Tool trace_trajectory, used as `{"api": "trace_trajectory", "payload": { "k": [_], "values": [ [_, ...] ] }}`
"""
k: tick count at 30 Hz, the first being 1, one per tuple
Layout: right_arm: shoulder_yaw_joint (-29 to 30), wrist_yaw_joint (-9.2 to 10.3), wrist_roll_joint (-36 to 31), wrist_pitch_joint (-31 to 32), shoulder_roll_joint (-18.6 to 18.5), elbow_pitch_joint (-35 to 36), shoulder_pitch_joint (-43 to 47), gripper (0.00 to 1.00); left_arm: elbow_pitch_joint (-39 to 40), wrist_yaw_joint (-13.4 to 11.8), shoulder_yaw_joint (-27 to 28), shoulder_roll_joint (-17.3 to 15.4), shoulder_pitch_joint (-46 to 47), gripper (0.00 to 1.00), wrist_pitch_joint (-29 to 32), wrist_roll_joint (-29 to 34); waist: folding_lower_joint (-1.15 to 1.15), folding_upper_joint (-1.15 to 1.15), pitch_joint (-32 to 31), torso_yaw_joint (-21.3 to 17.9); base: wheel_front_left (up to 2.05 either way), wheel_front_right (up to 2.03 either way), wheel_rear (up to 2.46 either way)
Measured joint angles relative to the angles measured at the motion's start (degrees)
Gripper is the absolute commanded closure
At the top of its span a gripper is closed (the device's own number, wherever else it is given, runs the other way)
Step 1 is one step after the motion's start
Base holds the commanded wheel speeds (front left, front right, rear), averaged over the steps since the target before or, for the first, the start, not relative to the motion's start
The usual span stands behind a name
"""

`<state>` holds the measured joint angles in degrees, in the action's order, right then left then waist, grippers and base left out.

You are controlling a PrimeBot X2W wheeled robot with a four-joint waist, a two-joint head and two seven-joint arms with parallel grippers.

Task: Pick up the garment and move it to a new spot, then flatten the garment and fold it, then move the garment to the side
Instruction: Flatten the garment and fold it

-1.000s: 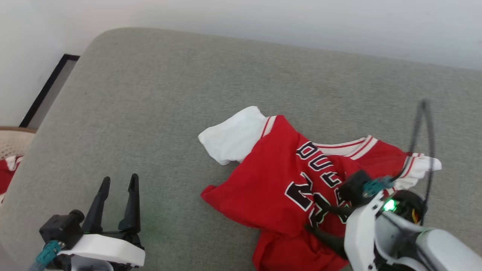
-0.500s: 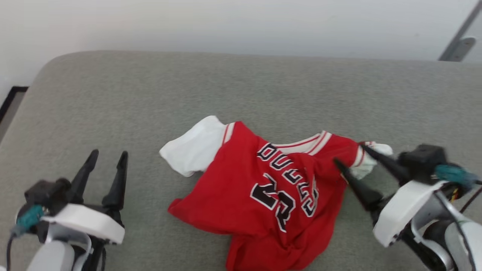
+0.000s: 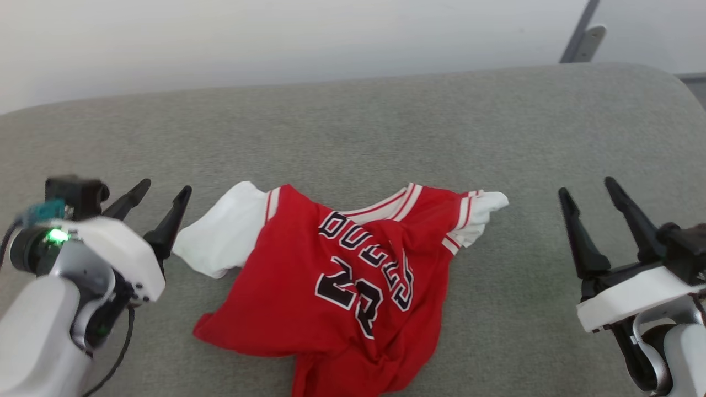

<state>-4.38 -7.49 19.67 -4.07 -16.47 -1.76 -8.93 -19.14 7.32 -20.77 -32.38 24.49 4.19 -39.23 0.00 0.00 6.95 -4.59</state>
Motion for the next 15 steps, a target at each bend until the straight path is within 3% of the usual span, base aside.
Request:
{"api": "trace_trajectory", "payload": {
  "k": [7, 15],
  "values": [
    [3.14, 0.0, -2.6, -5.31, 3.31, -4.28, 0.01, 0.0, -6.23, 0.0, -6.77, -2.4, 9.03, 0.0, 14.78, -6.73, 0.0, 0.0, 1.24, -2.92, 0.0, 0.0, 0.0],
    [3.18, 0.0, -2.63, -6.24, 5.24, -6.38, -0.83, 0.0, -16.68, 0.0, -13.58, -2.6, 16.87, 0.0, 31.11, -8.47, 0.0, 0.0, 3.32, -5.31, 0.0, 0.0, 0.0]
  ]
}}
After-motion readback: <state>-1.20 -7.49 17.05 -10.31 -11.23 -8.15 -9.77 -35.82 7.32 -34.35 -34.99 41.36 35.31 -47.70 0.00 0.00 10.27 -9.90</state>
